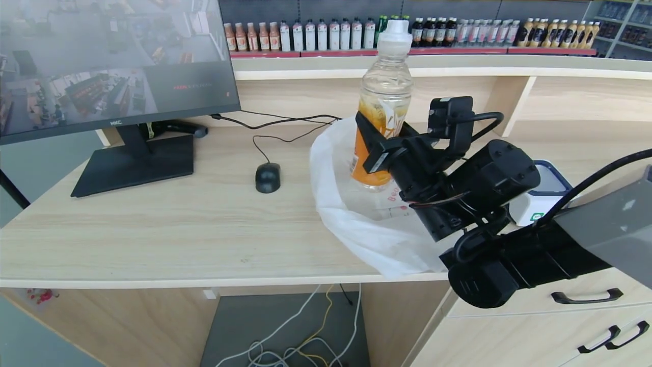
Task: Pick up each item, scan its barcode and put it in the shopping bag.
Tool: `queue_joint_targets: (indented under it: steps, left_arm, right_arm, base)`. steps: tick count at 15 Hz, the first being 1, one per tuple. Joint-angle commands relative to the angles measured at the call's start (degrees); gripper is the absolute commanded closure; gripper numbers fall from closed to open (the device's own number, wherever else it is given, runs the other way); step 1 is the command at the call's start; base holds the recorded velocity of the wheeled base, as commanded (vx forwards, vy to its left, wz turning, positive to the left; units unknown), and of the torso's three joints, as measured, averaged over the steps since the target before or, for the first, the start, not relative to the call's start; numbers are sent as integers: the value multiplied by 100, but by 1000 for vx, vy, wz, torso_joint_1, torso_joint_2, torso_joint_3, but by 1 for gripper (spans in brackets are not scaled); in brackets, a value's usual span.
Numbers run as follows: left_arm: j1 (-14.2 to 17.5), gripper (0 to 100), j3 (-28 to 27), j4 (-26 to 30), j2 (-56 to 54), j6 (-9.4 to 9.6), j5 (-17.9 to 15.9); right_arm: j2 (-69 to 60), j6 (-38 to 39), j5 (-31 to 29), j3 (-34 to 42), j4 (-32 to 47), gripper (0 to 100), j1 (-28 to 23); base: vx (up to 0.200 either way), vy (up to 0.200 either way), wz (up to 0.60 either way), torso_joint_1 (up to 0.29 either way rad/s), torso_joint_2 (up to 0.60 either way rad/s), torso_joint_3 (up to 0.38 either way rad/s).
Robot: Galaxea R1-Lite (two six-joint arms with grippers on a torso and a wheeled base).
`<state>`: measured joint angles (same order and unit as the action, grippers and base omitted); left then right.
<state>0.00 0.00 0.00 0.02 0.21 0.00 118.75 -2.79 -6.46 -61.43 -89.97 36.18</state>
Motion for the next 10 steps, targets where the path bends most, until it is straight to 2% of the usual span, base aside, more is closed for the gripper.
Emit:
queue_joint_targets:
  steps: [1,10]
  left_arm:
    - [0,0,0,0,-2,-3,0]
    - [-9,0,0,0,-2,-3,0]
  right_arm:
    - [184,-2,-4,-18,-3,100,-23]
    - [412,15,-22,-10,-3,100,-182]
  base:
    - [0,0,0,0,0,0]
    - [0,0,0,0,0,0]
